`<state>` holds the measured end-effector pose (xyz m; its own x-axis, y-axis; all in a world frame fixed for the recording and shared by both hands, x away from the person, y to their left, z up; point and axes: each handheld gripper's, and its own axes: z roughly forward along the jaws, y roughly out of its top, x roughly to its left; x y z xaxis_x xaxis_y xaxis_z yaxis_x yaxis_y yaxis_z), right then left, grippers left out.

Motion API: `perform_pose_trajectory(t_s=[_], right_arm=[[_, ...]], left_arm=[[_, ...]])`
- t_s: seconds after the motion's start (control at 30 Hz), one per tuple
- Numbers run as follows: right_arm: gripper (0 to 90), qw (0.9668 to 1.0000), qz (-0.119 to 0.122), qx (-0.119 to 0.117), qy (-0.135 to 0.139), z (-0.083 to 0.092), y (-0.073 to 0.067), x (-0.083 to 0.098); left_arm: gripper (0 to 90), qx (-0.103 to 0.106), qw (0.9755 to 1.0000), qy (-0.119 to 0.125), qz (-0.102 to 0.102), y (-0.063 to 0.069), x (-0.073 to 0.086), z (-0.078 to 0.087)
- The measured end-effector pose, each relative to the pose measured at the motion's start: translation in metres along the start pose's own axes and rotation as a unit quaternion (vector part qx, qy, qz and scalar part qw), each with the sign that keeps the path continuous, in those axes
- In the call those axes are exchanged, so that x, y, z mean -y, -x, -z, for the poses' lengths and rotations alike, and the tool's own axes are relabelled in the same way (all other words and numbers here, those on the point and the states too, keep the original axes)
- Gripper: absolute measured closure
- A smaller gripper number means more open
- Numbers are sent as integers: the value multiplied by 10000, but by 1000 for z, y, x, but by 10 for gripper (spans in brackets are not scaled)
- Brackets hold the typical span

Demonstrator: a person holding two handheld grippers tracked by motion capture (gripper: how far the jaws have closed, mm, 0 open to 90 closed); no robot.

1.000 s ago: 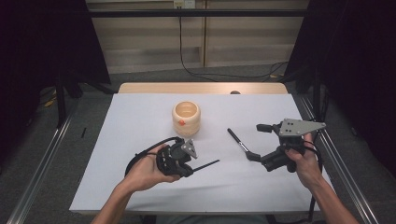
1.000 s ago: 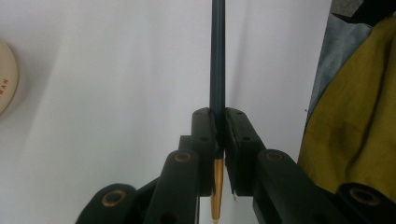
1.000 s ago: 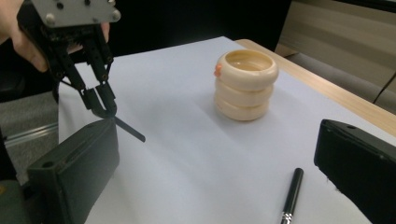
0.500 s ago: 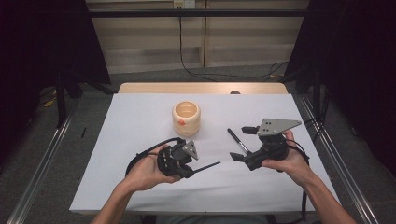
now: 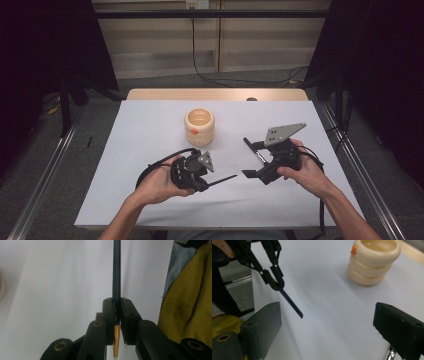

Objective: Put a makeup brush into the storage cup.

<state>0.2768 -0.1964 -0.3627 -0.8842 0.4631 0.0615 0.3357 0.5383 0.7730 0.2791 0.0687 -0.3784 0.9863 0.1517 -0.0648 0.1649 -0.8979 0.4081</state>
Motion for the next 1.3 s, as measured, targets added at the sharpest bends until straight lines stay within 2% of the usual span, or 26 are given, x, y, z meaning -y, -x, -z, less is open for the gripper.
perform_pose_trajectory(t_s=[0.07,0.1,0.17,0.2,0.23,0.37,0.47,0.53,0.57,0.63,0.67,0.73,0.77,0.83,0.87,1.03,1.07,1.13,1.23,1.27,1.3], right_arm=[[133,10000,57,21,-41,-1,0,0],[116,9999,90,38,-58,-2,-1,0],[90,9995,163,-242,-137,-3,2,1],[90,9995,163,-242,-137,-3,2,1],[102,9993,199,-230,-218,-4,2,0],[124,9972,228,-454,-549,-11,3,0],[160,9965,219,-467,-656,-13,4,-1],[213,9951,279,-587,-746,-15,5,-2],[241,9932,355,-649,-904,-18,5,-4],[264,9913,416,-726,-1012,-22,4,-6],[264,9913,416,-726,-1012,-22,4,-6],[284,9904,517,-708,-1065,-22,5,-8],[314,9887,618,-720,-1164,-22,6,-10],[323,9873,690,-771,-1203,-22,6,-12],[323,9865,712,-807,-1233,-22,6,-13],[370,9790,1004,-966,-1488,-30,1,-11],[393,9785,1028,-983,-1496,-30,0,-11],[432,9780,1071,-1081,-1425,-30,0,-12],[435,9769,1071,-1087,-1496,-32,-1,-11],[434,9753,1089,-1084,-1585,-35,-1,-11],[434,9753,1089,-1084,-1585,-35,-1,-11]], left_arm=[[829,-23,10000,-13,1,1,-1,-2],[829,10,10000,-48,-18,1,-1,-3],[829,9,10000,-78,-24,1,-2,-5],[829,47,10000,-40,63,3,-2,-6],[829,39,9999,-115,-60,1,-3,-6],[827,37,9999,-114,-64,1,-3,-8],[827,54,9999,-141,-84,1,-4,-8],[828,64,9999,-129,-58,2,-4,-8],[828,56,9999,-136,-66,2,-4,-9],[827,64,9998,-150,-95,2,-4,-9],[827,80,9999,-111,-23,4,-4,-10],[828,68,9998,-157,-84,3,-5,-10],[828,86,9998,-146,-80,5,-5,-10],[828,74,9998,-160,-137,4,-5,-10],[828,66,9999,-124,-73,5,-5,-10],[829,35,9997,-198,-98,5,-5,-12],[829,32,9995,-250,-179,4,-6,-12],[829,32,9997,-198,-140,7,-6,-13],[829,43,9998,-173,-112,7,-6,-13],[829,80,9996,-241,-151,6,-5,-13],[829,80,9996,-241,-151,6,-5,-13]])
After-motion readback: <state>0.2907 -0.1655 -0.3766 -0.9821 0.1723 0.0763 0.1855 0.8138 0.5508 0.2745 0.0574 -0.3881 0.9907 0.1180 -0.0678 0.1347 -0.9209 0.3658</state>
